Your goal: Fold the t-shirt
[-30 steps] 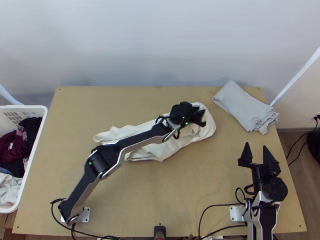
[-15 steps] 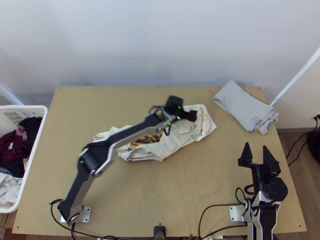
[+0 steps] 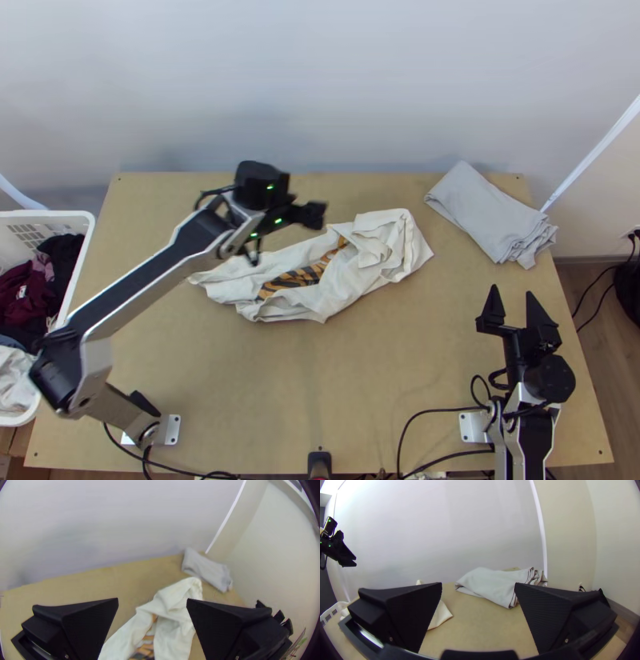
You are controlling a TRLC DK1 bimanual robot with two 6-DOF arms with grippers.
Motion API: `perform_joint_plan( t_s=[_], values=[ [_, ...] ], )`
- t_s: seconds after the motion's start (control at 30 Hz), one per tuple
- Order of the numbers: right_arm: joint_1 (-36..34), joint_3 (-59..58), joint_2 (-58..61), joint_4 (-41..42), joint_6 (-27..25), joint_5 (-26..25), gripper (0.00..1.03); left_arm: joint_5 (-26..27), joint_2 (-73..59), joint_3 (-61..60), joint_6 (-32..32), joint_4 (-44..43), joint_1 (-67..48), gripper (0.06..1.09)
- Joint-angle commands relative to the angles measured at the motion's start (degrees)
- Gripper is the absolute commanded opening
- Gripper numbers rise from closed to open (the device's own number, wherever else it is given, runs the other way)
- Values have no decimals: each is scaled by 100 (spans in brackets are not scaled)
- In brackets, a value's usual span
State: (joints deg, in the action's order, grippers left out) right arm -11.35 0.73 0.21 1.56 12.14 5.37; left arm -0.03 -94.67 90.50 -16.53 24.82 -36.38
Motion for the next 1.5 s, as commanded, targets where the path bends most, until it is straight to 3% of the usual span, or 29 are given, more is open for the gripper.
perform_joint_plan(
  t_s=[0.0,0.47,0.87,1.2,1.4,1.43,1.47],
  values=[
    [37,-38,-30,-77,78,-27,98,21,450,-234,520,805,254,105],
    [37,-38,-30,-77,87,-27,98,-85,1654,-1931,1021,2378,1423,104],
    [37,-38,-30,-77,87,-27,98,-120,1759,-3082,1355,1851,1880,104],
    [37,-38,-30,-77,87,-27,98,-260,1127,-3293,1425,1095,2056,104],
    [37,-38,-30,-77,78,-27,98,-260,669,-3267,1636,1148,1924,103],
    [37,-38,-30,-77,78,-27,98,-260,617,-3284,1671,1210,1889,96],
    [37,-38,-30,-77,87,-27,98,-260,617,-3328,1697,1201,1854,80]
  ],
)
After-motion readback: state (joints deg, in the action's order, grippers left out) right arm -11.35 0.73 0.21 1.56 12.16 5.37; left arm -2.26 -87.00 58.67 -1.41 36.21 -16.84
